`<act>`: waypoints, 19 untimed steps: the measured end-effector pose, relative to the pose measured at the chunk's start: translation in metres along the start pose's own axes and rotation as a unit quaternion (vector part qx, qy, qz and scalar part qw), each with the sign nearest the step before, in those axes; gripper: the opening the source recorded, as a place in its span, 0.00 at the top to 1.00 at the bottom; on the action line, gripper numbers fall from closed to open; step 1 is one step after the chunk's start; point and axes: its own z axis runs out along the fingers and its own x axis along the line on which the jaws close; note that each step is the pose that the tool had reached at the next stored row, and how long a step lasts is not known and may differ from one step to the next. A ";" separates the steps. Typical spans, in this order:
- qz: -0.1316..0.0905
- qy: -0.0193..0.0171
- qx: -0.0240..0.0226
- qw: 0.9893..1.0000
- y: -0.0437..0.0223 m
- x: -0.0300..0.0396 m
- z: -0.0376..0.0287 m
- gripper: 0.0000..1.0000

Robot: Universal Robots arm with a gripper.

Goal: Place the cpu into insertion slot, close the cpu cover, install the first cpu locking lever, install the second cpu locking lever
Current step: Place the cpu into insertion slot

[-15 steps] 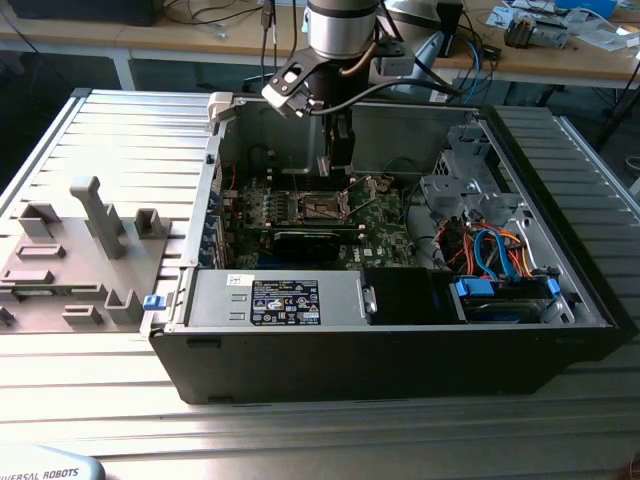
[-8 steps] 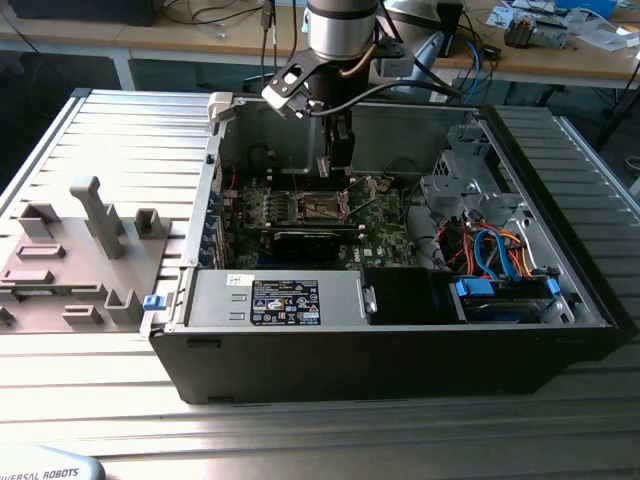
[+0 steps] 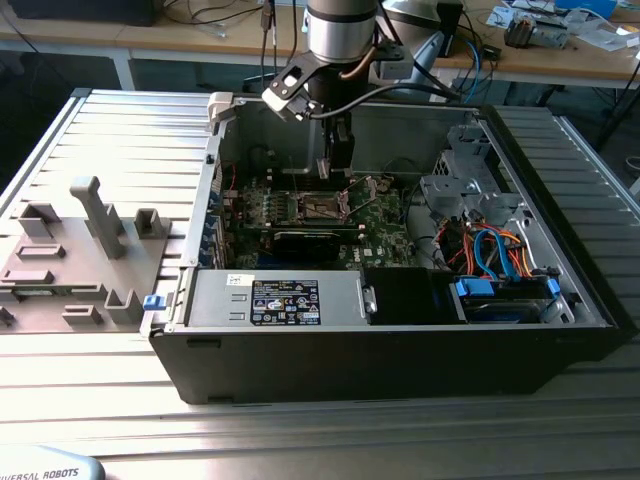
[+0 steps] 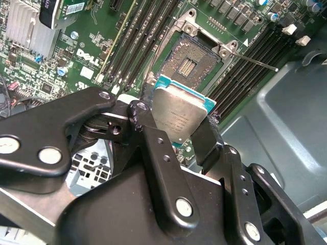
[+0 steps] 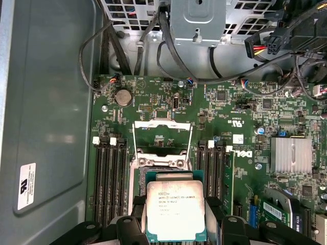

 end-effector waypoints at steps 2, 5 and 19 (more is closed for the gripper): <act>0.000 0.000 0.000 1.000 0.0000 0.0000 0.0004 0.46; 0.000 0.000 0.000 1.000 -0.0001 0.0000 0.0009 0.46; 0.000 0.000 0.000 1.000 -0.0005 0.0000 0.0079 0.46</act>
